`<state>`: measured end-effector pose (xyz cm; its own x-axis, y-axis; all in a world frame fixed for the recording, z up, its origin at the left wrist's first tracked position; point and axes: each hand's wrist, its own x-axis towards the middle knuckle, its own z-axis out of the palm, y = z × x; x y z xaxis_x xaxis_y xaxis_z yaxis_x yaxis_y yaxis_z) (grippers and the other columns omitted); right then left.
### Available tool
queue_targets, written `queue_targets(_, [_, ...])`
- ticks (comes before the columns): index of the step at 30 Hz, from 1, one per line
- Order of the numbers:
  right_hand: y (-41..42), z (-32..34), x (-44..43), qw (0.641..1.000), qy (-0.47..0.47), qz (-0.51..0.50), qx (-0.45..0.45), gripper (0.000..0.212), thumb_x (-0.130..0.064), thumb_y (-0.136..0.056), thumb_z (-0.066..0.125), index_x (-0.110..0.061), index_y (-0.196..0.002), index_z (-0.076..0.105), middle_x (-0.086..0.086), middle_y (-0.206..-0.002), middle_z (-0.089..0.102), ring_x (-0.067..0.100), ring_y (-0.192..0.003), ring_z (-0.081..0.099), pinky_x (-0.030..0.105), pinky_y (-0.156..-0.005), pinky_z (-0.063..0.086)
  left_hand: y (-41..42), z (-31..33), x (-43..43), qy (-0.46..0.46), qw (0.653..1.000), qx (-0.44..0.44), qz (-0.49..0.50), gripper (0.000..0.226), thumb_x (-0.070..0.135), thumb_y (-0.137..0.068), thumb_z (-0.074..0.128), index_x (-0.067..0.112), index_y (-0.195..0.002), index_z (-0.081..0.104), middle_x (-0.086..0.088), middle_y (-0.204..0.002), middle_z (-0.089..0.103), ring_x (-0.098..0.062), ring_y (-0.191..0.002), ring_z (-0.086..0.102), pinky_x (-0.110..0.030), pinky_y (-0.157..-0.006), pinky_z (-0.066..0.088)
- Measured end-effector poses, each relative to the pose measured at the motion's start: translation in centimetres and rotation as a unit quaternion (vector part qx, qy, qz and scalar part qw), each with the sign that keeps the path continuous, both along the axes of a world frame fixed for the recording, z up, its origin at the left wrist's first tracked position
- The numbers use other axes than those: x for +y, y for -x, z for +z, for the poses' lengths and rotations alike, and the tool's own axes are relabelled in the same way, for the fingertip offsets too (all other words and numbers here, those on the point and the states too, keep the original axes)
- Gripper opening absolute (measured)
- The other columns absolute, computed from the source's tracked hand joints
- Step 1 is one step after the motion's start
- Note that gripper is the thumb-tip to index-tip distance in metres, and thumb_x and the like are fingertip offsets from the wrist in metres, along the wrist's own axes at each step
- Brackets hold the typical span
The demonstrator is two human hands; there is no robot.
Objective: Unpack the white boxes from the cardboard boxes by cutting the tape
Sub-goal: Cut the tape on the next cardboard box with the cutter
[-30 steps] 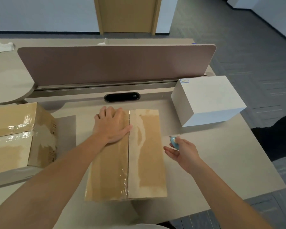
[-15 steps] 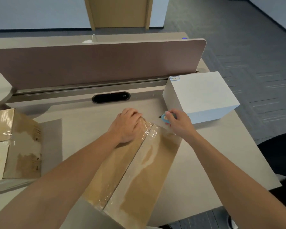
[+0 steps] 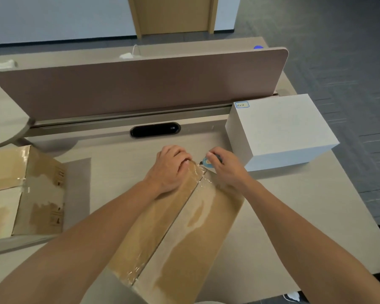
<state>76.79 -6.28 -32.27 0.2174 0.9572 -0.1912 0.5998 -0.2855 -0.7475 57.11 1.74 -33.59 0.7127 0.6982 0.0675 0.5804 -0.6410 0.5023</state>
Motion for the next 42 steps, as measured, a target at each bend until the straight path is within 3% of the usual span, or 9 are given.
queue_targets(16, [-1.9,-1.8,1.3,0.999,-0.020,0.008,0.037,0.019,-0.024,-0.098,0.056,-0.023,-0.083,0.068,-0.010,-0.082,0.066,0.012,-0.080,0.058,0.024,-0.072,0.044,-0.1,-0.2,0.1,0.005,1.000,-0.015,0.009,0.029,0.030,-0.099,0.043,0.020,-0.111,0.068,0.005,-0.116,0.058,-0.016,-0.119,0.043,-0.036,-0.102,0.035])
queue_targets(31, [-0.9,-1.4,1.8,0.996,-0.053,-0.012,0.069,0.020,-0.023,-0.098,0.056,-0.022,-0.081,0.066,-0.011,-0.078,0.062,0.008,-0.074,0.054,0.017,-0.066,0.040,-0.7,0.5,0.0,0.039,0.999,-0.011,0.036,0.024,0.028,-0.102,0.046,0.021,-0.108,0.069,0.009,-0.114,0.058,-0.014,-0.118,0.043,-0.037,-0.103,0.033])
queue_targets(39, [-0.5,-1.4,2.4,0.995,-0.057,0.018,0.076,0.019,-0.022,-0.097,0.058,-0.018,-0.082,0.068,-0.012,-0.075,0.062,0.007,-0.071,0.055,0.021,-0.067,0.042,-1.2,1.1,-0.4,0.047,0.997,0.003,0.059,0.024,0.027,-0.104,0.044,0.022,-0.105,0.068,0.010,-0.113,0.058,-0.012,-0.116,0.041,-0.031,-0.097,0.027])
queue_targets(42, [-1.1,-1.5,2.7,0.995,-0.060,-0.014,0.083,0.019,-0.022,-0.097,0.058,-0.017,-0.081,0.068,-0.013,-0.074,0.061,0.009,-0.071,0.054,0.023,-0.068,0.043,-1.4,1.1,-0.4,0.047,0.997,0.000,0.068,0.024,0.027,-0.104,0.044,0.022,-0.103,0.067,0.012,-0.110,0.056,-0.013,-0.115,0.042,-0.032,-0.097,0.029])
